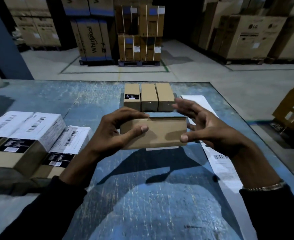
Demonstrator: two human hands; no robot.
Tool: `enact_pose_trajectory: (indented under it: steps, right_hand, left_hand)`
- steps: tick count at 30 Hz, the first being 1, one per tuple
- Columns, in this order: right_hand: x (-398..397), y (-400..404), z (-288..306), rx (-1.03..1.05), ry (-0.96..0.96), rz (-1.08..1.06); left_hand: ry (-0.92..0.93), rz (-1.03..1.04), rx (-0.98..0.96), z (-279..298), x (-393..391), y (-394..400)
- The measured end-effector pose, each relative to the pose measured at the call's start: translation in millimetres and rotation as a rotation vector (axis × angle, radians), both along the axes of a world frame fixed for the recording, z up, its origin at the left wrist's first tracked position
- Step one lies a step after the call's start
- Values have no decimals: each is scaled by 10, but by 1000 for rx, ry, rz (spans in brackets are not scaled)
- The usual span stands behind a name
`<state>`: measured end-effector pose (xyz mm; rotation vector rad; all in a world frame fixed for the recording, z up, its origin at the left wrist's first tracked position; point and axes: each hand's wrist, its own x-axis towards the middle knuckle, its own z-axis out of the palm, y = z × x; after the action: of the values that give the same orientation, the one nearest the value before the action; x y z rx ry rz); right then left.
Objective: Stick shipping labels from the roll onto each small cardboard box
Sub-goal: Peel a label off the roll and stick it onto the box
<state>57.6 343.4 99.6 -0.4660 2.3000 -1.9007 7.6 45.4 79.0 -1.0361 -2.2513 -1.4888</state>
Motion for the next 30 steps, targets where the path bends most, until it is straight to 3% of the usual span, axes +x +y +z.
enact_pose_trajectory:
  steps: [5,12,22,30]
  right_hand:
    - [10,-121,4,-129,-10,-35]
    - [68,-238,14,-200,109,-67]
    - [133,-350,57,-198,61,-51]
    - [132,-356,14,-63,221,-103]
  left_hand:
    - [-279,-33,226,74,99,-6]
    - [-490,-53,444,137,101,55]
    - [-587,-12,508,152,117,69]
    - [-563,7,535,213,153,52]
